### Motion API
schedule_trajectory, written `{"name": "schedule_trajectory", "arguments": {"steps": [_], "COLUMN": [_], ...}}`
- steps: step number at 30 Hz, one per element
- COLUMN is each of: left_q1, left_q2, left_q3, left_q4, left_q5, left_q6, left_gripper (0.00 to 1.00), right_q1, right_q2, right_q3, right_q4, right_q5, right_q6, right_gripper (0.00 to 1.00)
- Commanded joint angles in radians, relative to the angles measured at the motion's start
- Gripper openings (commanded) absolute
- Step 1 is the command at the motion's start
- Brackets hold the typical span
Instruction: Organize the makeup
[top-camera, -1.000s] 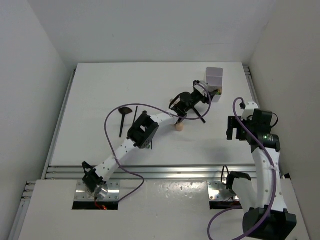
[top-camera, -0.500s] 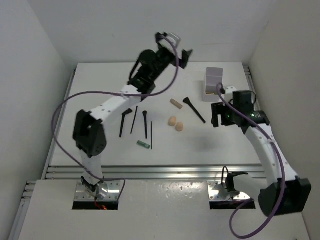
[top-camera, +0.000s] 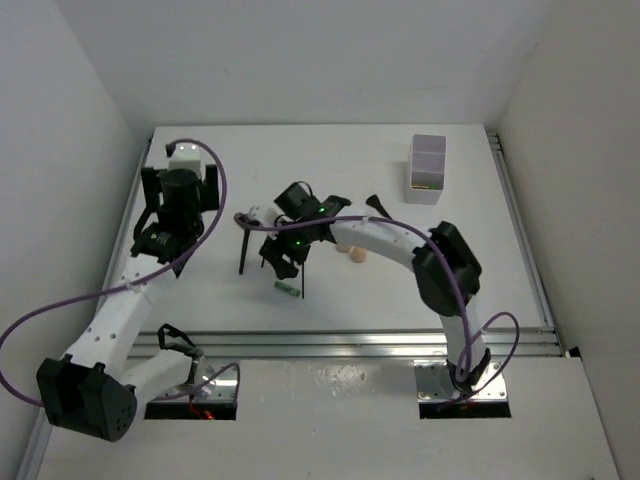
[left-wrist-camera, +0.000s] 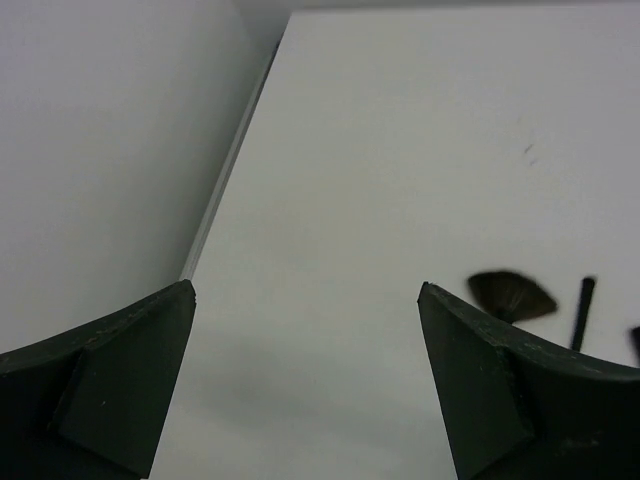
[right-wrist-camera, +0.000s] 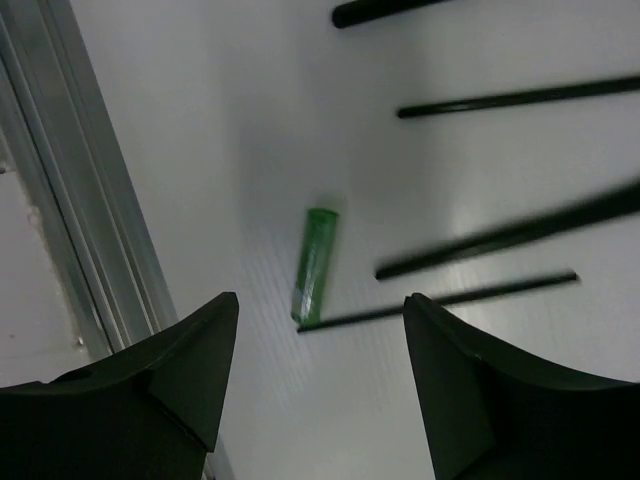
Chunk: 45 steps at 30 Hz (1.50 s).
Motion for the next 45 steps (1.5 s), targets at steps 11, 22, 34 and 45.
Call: {"name": "schedule_trajectory", "arguments": {"steps": [11, 22, 34, 45], "left_q1": [-0.020, -0.146, -0.164, -0.131], "left_q2": [-0.142, -0.217, -0.274, -0.156], "left_q3": [-0.168, -0.187, -0.187, -0.147], "left_q4": [-0.110, -0.139, -0.203, -0.173], "left_q5": [-0.194, -0.276, -0.287, -0.178], "left_q6": [-0.137, -0.092, -0.100, -0.091], "left_gripper": [1.00, 1.00, 1.00, 1.00], "right_q1": [0.117, 0.151, 0.152, -0.200], "right_q2": [0.168, 0.195, 0.151, -0.202], "right_q3": [-0.004, -0.080, -0.046, -0.224], "right_q4": [0.134, 0.217, 0.228, 0.764], "right_q5": [0.129, 0.259, 0.084, -0.086], "right_q6": [-0.013, -0.008, 0.116, 0.501], "right_gripper": [0.58, 0.48, 0.00, 0.00]}}
